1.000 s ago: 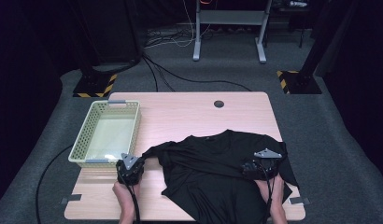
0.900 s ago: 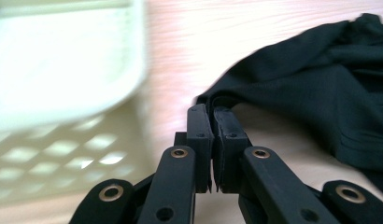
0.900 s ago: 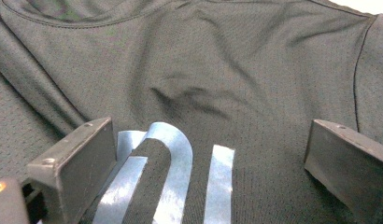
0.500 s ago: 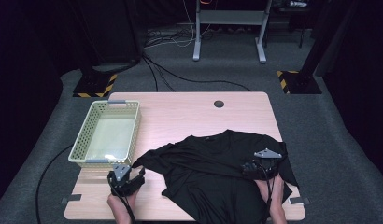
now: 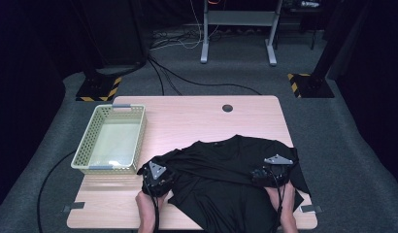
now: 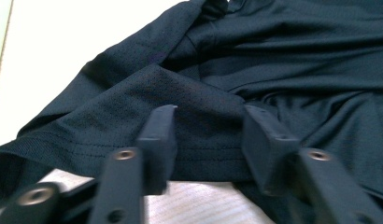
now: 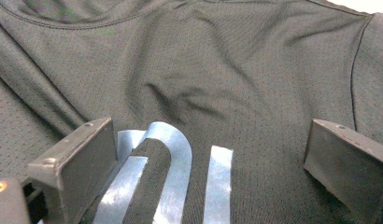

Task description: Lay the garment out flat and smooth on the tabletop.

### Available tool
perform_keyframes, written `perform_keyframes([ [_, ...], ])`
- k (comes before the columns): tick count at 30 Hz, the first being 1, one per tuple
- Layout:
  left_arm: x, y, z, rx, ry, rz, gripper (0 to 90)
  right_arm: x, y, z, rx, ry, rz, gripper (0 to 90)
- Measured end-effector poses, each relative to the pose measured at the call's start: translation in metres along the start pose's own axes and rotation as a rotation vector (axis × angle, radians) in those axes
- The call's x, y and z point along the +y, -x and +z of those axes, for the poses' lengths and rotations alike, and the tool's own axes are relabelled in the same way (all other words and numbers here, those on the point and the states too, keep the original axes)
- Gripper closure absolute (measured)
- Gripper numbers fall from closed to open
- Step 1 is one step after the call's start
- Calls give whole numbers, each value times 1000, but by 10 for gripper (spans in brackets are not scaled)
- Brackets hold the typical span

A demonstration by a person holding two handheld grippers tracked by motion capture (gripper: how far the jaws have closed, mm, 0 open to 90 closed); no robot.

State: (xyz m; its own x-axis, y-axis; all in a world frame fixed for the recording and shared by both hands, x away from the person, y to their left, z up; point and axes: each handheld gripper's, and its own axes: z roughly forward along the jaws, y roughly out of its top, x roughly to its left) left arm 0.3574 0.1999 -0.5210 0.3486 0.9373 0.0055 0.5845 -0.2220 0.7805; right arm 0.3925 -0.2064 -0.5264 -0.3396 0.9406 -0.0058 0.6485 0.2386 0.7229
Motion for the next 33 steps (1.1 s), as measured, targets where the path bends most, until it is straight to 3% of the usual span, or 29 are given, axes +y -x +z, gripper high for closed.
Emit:
perform_keyframes([
  [6, -3, -1, 3, -13, -5, 44, 843, 0, 0, 0, 1, -1, 1, 16],
  [8, -5, -2, 1, -17, -3, 50, 891, 0, 0, 0, 1, -2, 2, 16],
  [16, -27, -13, -28, -12, 16, 32, 898, 0, 0, 0, -2, -2, 6, 15],
  [27, -68, -44, -74, 35, -6, -12, 898, 0, 1, 0, -1, -7, 13, 14],
  [33, -68, -43, -82, 28, -31, -2, 876, -7, 2, -7, -3, -10, 13, 11],
])
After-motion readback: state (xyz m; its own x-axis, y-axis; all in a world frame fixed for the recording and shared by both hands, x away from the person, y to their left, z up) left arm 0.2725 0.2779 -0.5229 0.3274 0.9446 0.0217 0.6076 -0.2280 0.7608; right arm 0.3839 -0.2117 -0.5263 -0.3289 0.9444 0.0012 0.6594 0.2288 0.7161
